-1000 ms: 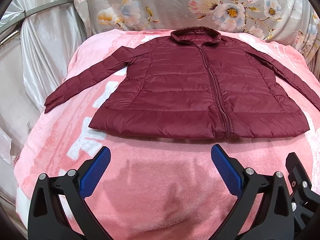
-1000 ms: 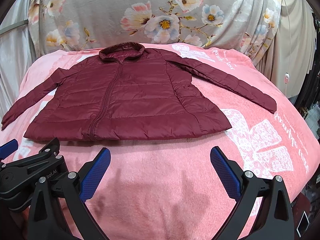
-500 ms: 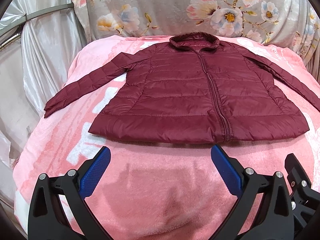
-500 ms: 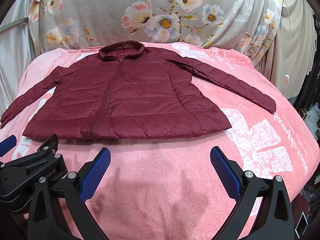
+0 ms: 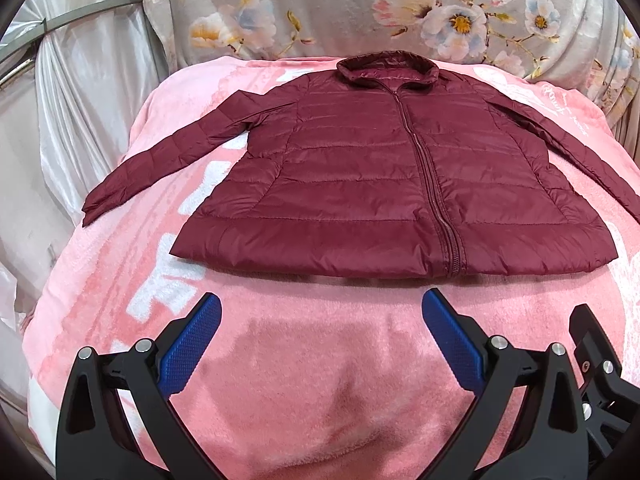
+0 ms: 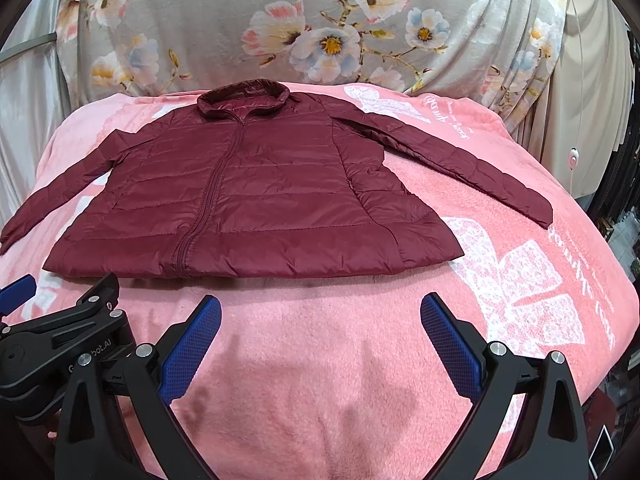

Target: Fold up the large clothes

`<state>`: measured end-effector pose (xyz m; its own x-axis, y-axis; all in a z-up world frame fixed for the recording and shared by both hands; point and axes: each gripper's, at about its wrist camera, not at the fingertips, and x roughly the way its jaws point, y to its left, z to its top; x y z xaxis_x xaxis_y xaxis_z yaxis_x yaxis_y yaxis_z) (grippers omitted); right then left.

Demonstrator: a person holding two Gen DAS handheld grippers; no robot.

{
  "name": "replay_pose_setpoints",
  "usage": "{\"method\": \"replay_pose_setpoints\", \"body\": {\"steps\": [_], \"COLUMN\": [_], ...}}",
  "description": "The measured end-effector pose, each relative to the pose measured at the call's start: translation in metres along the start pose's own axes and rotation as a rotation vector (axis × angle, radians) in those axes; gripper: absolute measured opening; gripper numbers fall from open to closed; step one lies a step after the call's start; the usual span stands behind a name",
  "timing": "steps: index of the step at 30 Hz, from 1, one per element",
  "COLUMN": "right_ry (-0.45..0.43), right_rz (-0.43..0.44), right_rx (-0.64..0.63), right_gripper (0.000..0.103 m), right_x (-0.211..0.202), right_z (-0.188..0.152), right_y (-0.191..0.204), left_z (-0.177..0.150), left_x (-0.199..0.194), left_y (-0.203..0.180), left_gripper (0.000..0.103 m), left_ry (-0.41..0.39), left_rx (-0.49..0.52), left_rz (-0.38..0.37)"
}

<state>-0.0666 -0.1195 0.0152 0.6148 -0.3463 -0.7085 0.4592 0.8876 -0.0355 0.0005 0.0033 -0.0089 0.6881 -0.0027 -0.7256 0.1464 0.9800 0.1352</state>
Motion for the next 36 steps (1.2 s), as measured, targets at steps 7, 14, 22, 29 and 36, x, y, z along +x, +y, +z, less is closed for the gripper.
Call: {"method": "replay_pose_setpoints", "body": {"steps": [7,14,22,29,36], "right_ry": [0.001,-0.006,-0.002,0.005,0.013], "right_rz": [-0.004,0.003,0.003,0.002,0.005], "right_rx": [-0.004,0.006,0.002,-0.017,-0.016], "right_gripper": [0.098,0.098,0.098,0.098,0.098], "right_x": [0.001,0.000,-0.001,0.001,0.003], "right_z": [-0.001,-0.003,-0.003,-0.003,-0.004], "right_y": [0.000,-0.006,-0.007,-0.001,0.001], "left_z": [0.000,0.000,0.000,-0.004,-0.004], "left_x": [-0.002,-0.006,-0.003,0.006,0.008], "left_y": [-0.002,0.000,0.002,0.005,0.002], "left_gripper": [0.098,0.098,0.098,0.098,0.098], "left_ry": [-0.030,-0.075,-0.042,0.017,0.022], "left_rx": [0.006,-0.001,-0.005,-0.024,-0.013], "left_rz": [0.012,0.016,0.006,-0.008,-0.008]}}
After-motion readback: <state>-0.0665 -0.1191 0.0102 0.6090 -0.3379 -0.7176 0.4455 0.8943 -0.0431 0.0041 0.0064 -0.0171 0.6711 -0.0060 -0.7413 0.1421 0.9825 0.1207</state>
